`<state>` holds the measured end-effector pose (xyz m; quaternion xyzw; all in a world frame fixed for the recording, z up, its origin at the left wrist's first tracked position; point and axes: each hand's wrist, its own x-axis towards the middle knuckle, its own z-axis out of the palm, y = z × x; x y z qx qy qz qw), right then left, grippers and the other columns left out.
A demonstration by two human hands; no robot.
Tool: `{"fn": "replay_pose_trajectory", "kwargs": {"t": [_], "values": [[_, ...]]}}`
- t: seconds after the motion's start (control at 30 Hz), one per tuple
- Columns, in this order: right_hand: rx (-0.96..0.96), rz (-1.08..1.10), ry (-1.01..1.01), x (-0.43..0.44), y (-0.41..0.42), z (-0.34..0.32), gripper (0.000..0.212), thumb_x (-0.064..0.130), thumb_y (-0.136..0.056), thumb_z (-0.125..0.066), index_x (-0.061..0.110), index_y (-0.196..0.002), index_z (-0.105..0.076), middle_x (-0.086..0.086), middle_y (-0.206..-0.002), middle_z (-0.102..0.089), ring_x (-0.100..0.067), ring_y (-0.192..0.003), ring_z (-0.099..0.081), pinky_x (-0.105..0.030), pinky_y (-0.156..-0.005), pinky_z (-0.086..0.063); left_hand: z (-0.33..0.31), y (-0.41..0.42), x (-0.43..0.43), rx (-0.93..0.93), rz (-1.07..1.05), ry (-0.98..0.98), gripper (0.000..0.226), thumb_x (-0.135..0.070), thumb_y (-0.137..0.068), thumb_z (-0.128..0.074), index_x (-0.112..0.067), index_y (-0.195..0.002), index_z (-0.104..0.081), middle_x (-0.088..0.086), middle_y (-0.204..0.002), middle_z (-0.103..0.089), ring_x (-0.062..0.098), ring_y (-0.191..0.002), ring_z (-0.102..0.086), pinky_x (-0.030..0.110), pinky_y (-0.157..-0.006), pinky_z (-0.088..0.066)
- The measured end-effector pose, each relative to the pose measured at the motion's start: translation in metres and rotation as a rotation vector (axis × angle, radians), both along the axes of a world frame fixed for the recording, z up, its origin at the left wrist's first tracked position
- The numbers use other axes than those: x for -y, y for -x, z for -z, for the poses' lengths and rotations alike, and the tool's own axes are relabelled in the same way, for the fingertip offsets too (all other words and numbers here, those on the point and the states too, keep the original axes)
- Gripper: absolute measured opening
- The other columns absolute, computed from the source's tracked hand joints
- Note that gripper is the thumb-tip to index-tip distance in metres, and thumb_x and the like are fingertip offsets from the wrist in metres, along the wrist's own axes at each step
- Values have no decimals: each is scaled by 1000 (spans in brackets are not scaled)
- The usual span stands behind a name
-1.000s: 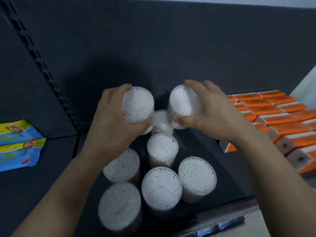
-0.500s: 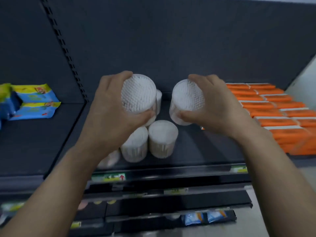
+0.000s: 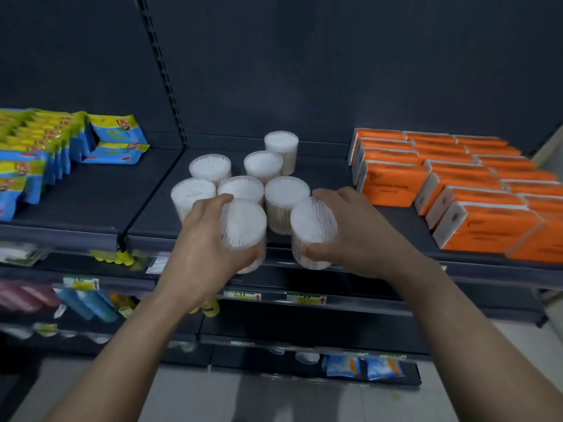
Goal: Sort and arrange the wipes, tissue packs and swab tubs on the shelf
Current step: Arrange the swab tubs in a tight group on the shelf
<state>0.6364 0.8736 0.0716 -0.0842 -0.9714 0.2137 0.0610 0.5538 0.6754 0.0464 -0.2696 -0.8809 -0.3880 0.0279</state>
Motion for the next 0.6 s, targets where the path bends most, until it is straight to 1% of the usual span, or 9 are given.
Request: {"fn": "replay_pose_trajectory", "kwargs": {"t": [0.07, 0.17, 0.23, 0.37, 0.5, 0.6], "values": [[8, 13, 10, 2, 1, 2, 84, 48, -71, -68, 25, -141, -28, 1, -126, -37, -18, -120, -34, -29, -95, -34, 5, 4, 6, 30, 7, 5, 85, -34, -67, -78, -24, -138, -33, -15, -125, -34, 5, -118, -33, 25, -93, -30], [18, 49, -2, 6, 2, 5, 86, 49, -71, -69, 25, -142, -27, 0, -128, -37, -18, -122, -33, -30, -96, -34, 12, 13, 9, 46, 24, 11, 86, -32, -67, -79, -23, -138, -33, -9, -132, -36, 9, -123, -33, 25, -95, -30], [29, 77, -7, 9, 4, 9, 87, 49, -70, -70, 23, -142, -27, -1, -129, -38, -19, -123, -33, -31, -97, -34, 14, 21, 7, 66, 48, 5, 86, -31, -66, -79, -24, -138, -32, -10, -133, -34, 9, -123, -33, 25, -96, -31], [39, 138, 38, 18, 12, 13, 96, 47, -70, -73, 22, -145, -19, -2, -137, -36, -19, -129, -31, -30, -98, -32, 20, 39, 4, 77, 107, 17, 85, -31, -67, -78, -26, -138, -31, -11, -133, -32, 9, -121, -32, 26, -94, -31], [10, 204, 86, 25, 26, 13, 91, 41, -69, -76, 21, -141, -24, -2, -140, -37, -19, -128, -33, -27, -91, -33, 21, 55, 5, 69, 148, 12, 87, -31, -67, -78, -25, -139, -29, -9, -135, -32, 10, -123, -31, 26, -95, -30], [-5, 244, 67, 27, 34, 14, 88, 40, -67, -77, 19, -137, -28, -4, -138, -40, -20, -127, -35, -30, -93, -37, 21, 66, 5, 62, 173, 4, 87, -32, -67, -78, -25, -139, -29, -9, -136, -32, 9, -124, -30, 25, -96, -29]]}}
